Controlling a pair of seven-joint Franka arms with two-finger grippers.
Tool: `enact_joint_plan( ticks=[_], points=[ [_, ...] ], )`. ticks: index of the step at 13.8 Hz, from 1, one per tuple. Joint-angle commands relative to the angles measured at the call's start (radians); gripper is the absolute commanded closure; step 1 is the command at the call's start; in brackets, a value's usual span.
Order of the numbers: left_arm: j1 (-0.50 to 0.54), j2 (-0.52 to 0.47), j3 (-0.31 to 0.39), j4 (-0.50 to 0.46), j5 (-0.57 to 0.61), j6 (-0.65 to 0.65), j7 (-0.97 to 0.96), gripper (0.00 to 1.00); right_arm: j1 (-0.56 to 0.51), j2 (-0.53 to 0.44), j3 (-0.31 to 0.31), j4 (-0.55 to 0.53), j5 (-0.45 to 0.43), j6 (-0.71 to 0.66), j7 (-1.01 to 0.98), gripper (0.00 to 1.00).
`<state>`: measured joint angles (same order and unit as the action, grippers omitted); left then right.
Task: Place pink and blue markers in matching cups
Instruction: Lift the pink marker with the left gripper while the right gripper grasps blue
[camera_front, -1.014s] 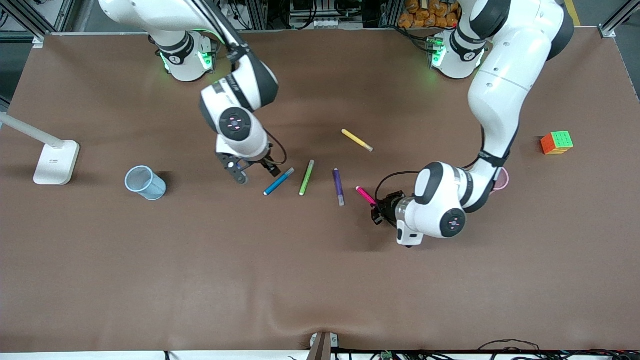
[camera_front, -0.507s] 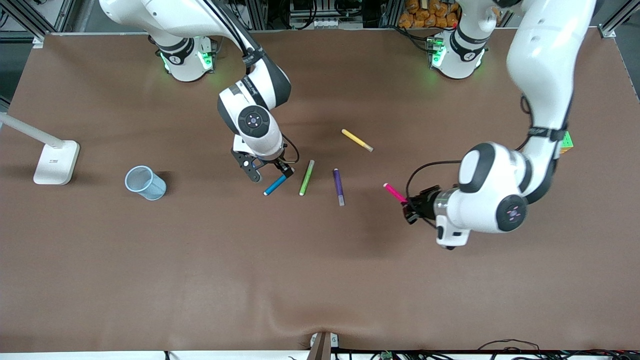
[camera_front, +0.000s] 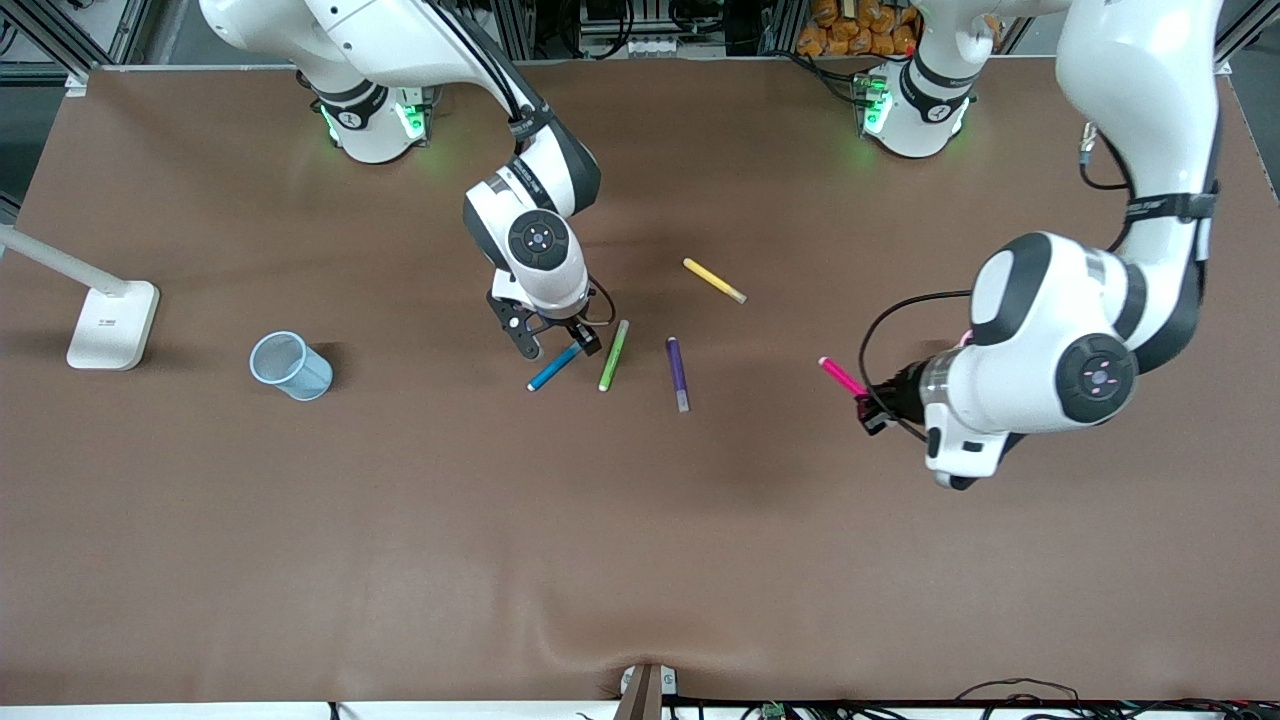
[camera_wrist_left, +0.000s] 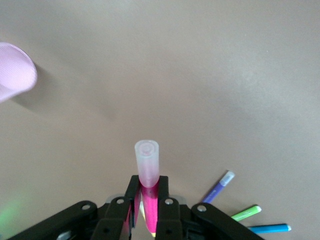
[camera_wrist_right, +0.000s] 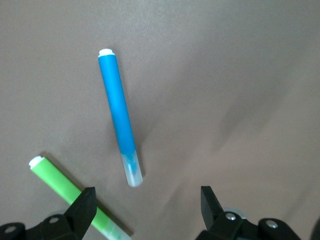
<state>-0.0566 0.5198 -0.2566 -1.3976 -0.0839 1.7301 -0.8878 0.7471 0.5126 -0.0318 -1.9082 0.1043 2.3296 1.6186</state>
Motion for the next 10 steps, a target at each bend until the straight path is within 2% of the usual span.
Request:
enact_joint_plan(
  ticks=[1,3,6,8,10],
  points=[
    [0.037,-0.078,-0.001,-0.037,0.032,-0.029,0.088,1.00,0.006,0.032,-0.004,0.001,-0.023,0.051,0.020,0.16],
    [0.046,-0.112,-0.001,-0.050,0.088,-0.059,0.170,1.00,0.011,0.049,-0.004,0.001,-0.023,0.056,0.020,0.18],
    [0.053,-0.165,-0.001,-0.089,0.157,-0.080,0.188,1.00,0.018,0.067,-0.004,0.001,-0.023,0.076,0.020,0.28],
    [0.058,-0.230,-0.003,-0.165,0.214,-0.032,0.188,1.00,0.018,0.067,-0.004,0.001,-0.025,0.077,0.020,0.39],
    [0.095,-0.309,-0.004,-0.272,0.219,0.053,0.190,1.00,0.020,0.069,-0.004,0.003,-0.023,0.077,0.020,0.50]
  ],
)
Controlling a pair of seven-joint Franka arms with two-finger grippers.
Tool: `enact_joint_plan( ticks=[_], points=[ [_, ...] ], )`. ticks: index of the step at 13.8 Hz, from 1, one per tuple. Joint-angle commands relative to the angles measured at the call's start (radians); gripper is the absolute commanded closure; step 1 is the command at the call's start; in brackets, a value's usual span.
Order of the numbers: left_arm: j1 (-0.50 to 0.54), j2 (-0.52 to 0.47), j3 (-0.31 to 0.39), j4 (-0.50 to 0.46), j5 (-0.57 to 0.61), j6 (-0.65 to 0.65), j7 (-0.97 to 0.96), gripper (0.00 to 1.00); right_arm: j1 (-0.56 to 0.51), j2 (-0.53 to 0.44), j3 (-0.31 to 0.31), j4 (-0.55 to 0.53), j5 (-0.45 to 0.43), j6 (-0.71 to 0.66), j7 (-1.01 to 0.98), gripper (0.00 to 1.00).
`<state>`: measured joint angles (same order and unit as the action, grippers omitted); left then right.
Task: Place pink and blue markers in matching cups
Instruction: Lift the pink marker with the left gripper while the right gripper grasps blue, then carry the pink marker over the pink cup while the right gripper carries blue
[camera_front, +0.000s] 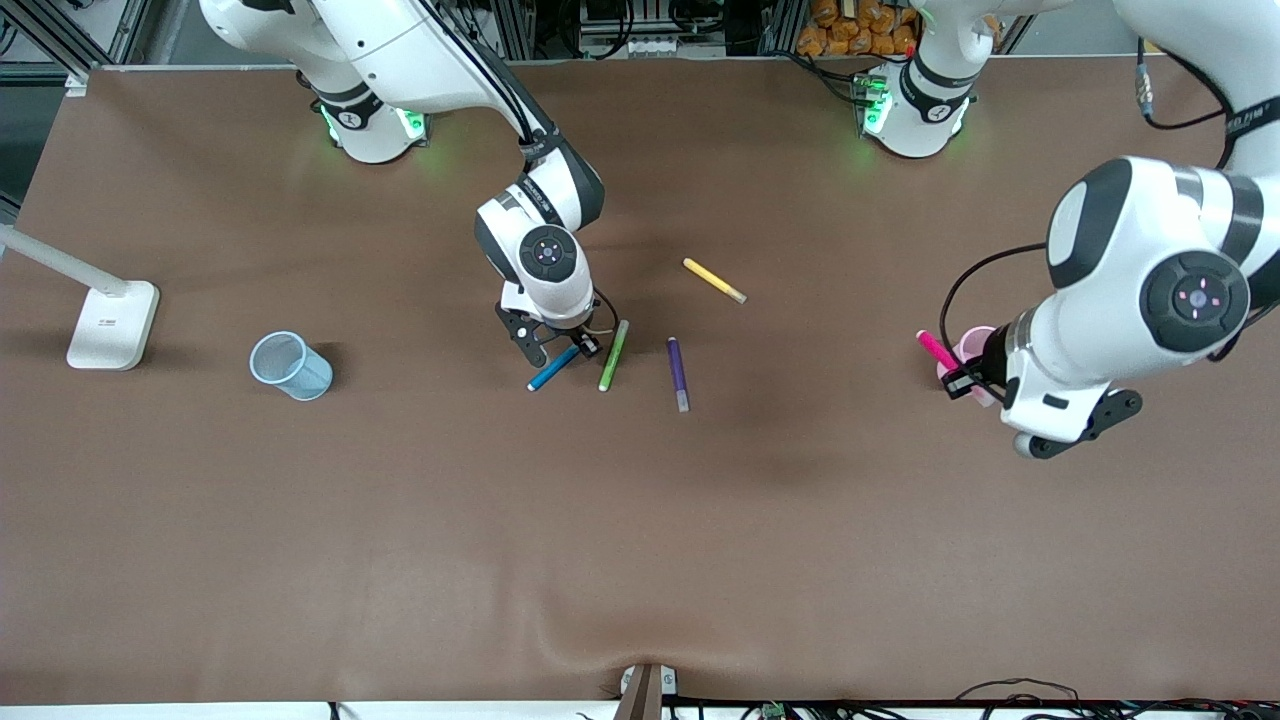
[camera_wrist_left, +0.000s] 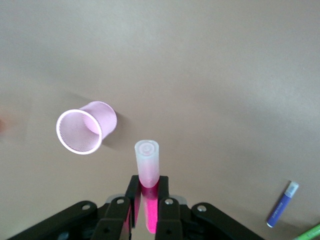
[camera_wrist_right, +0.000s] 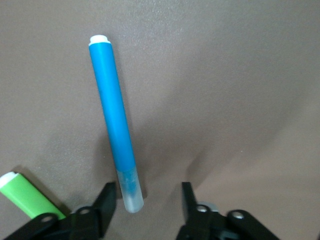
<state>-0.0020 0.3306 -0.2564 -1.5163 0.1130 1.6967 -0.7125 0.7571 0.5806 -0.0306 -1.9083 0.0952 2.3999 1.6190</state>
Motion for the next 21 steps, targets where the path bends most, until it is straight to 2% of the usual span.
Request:
enact_joint_plan(
  ticks=[1,3,8,11,16,21],
  points=[
    [0.056,-0.157,-0.006,-0.209,0.022,0.130,0.015,1.00,0.010,0.001,-0.005,0.003,-0.015,0.007,0.019,0.58],
    [0.065,-0.208,-0.003,-0.298,0.023,0.201,0.016,1.00,0.010,0.001,-0.005,0.003,-0.015,0.005,0.019,0.75],
    [0.109,-0.300,-0.003,-0.435,0.042,0.299,0.016,1.00,0.008,-0.005,-0.005,0.003,-0.015,-0.004,0.018,1.00],
    [0.114,-0.338,-0.003,-0.487,0.070,0.314,0.016,1.00,0.005,-0.021,-0.005,0.005,-0.015,-0.024,0.013,1.00],
    [0.135,-0.401,-0.004,-0.594,0.070,0.400,0.016,1.00,-0.073,-0.116,-0.008,0.037,-0.014,-0.267,-0.115,1.00],
    [0.148,-0.453,-0.004,-0.722,0.073,0.534,0.016,1.00,-0.217,-0.205,-0.003,0.037,0.027,-0.454,-0.327,1.00]
  ],
)
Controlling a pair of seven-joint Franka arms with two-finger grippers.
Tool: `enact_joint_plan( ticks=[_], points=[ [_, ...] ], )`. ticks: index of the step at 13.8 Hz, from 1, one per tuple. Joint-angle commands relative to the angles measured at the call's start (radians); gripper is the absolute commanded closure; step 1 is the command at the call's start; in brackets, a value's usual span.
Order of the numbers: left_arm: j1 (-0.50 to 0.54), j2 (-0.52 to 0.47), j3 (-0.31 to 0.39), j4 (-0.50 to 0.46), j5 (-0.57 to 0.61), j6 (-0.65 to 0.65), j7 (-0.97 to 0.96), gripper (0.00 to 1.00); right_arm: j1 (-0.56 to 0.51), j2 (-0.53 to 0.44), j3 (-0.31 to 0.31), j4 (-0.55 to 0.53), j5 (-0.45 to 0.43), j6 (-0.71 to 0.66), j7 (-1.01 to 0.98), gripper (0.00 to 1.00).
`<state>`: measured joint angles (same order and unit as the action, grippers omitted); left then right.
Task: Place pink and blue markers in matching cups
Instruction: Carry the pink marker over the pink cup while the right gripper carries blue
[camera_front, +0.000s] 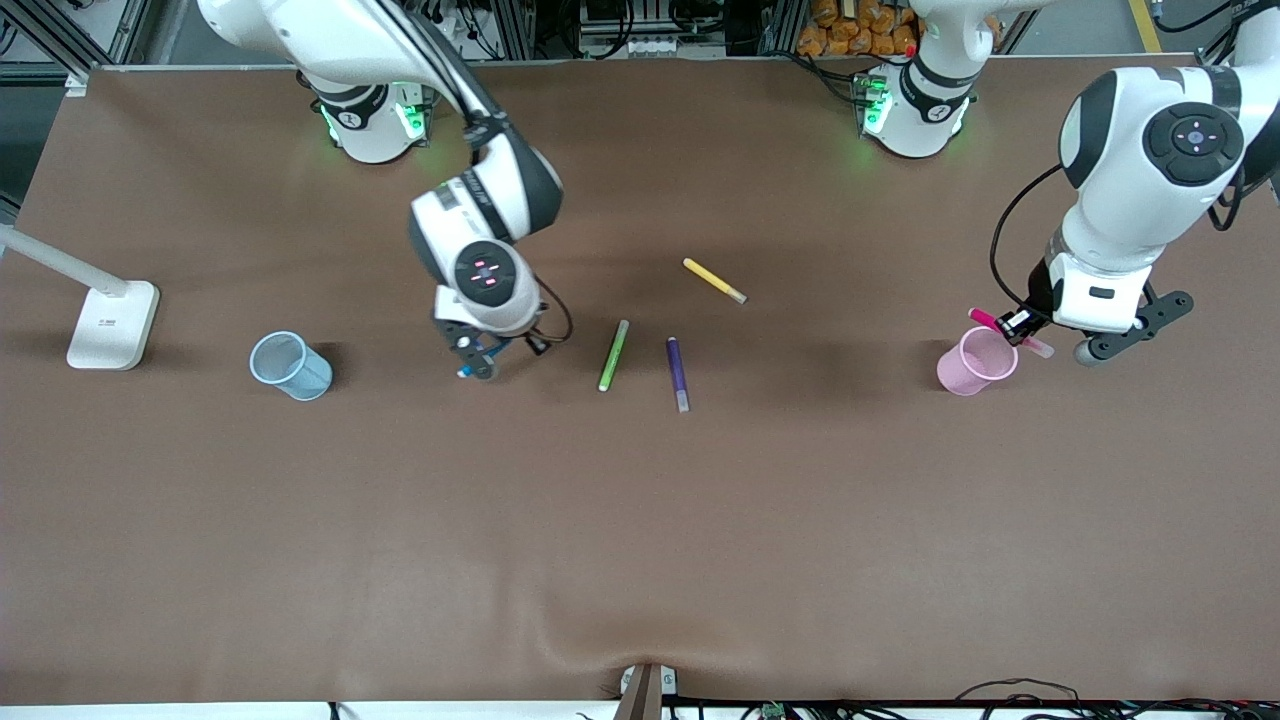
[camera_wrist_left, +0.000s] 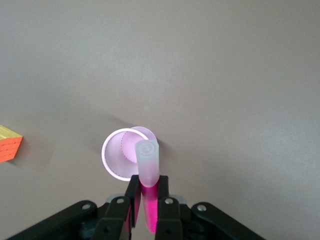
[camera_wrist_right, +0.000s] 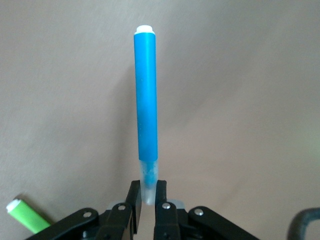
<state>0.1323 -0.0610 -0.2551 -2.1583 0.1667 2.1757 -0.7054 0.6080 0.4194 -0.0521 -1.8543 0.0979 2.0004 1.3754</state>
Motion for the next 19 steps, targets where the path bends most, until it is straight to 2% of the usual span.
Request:
enact_joint_plan(
  ticks=[1,4,8,12,16,19],
  points=[
    [0.016,-0.071,-0.004,-0.098,0.025,0.070,0.009,1.00,-0.085,-0.054,0.015,-0.017,0.061,-0.083,-0.137,1.00],
    [0.038,-0.094,-0.007,-0.181,0.048,0.177,0.009,1.00,-0.178,-0.082,0.017,-0.017,0.105,-0.167,-0.269,1.00],
    [0.041,-0.105,-0.004,-0.254,0.053,0.265,0.011,1.00,-0.341,-0.091,0.012,0.007,0.227,-0.314,-0.497,1.00],
    [0.105,-0.089,-0.010,-0.284,0.140,0.340,0.011,1.00,-0.416,-0.093,0.009,0.047,0.220,-0.411,-0.561,1.00],
    [0.125,-0.031,-0.010,-0.281,0.142,0.406,0.011,1.00,-0.485,-0.090,0.011,0.099,0.221,-0.517,-0.576,1.00],
    [0.147,0.013,-0.009,-0.278,0.142,0.464,0.011,1.00,-0.559,-0.090,0.009,0.099,0.223,-0.577,-0.679,1.00]
  ],
)
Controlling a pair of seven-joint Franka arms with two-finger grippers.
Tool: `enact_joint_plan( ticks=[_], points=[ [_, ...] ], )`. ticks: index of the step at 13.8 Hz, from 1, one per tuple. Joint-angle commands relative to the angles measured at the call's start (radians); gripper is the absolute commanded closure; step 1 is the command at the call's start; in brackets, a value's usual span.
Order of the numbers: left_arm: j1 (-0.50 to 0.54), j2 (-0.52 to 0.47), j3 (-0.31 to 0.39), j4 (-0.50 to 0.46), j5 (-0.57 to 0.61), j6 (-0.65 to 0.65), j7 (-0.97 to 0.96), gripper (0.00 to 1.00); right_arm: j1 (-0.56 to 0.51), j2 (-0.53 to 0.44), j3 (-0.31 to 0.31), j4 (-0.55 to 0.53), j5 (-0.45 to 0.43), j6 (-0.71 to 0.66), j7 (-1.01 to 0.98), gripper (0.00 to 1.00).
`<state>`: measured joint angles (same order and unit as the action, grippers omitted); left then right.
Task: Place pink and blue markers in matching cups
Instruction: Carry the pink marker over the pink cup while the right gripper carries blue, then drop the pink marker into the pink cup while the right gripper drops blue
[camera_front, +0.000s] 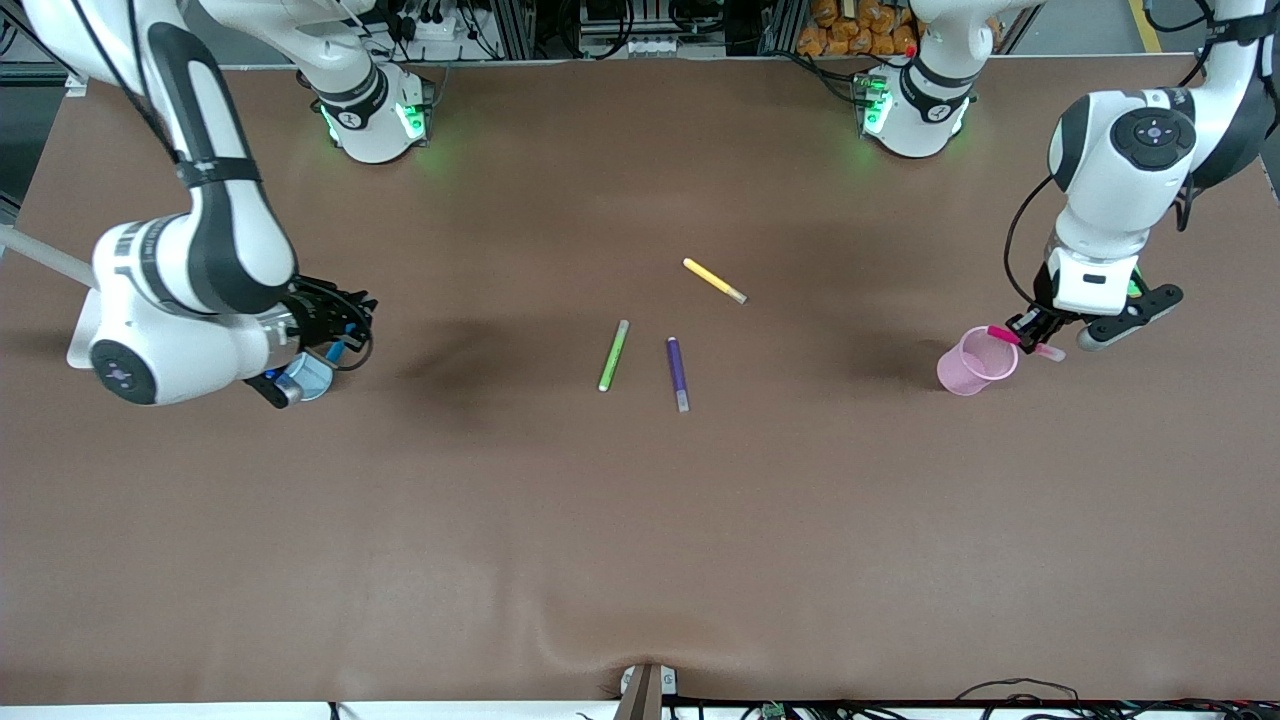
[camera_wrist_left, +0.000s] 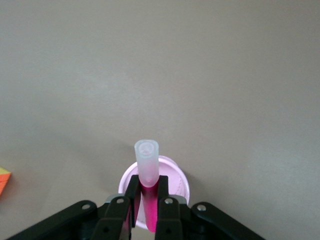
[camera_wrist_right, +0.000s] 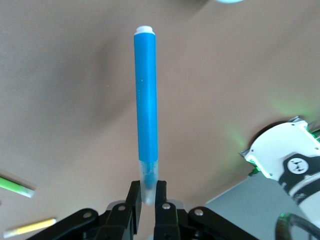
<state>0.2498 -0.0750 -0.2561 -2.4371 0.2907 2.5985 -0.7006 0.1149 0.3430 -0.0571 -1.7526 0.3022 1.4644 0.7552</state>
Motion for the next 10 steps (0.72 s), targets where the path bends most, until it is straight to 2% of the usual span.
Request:
enact_joint_plan(
  ticks=[1,7,8,9,10],
  points=[
    [0.034,0.038,-0.008,0.001,0.019,0.054,0.006,1.00,-0.082,-0.012,0.014,-0.002,0.023,-0.061,-0.074,1.00],
    [0.043,0.107,-0.009,0.015,0.019,0.069,0.004,1.00,-0.191,-0.001,0.008,-0.002,0.025,-0.111,-0.217,1.00],
    [0.043,0.113,-0.008,0.016,0.019,0.069,0.004,0.93,-0.207,0.004,0.008,-0.002,0.025,-0.111,-0.232,1.00],
    [0.043,0.112,-0.008,0.016,0.019,0.069,0.004,0.52,-0.225,0.017,0.008,-0.002,0.025,-0.113,-0.264,1.00],
    [0.045,0.112,-0.008,0.016,0.019,0.069,0.004,0.01,-0.247,0.037,0.008,-0.002,0.025,-0.108,-0.304,1.00]
  ],
)
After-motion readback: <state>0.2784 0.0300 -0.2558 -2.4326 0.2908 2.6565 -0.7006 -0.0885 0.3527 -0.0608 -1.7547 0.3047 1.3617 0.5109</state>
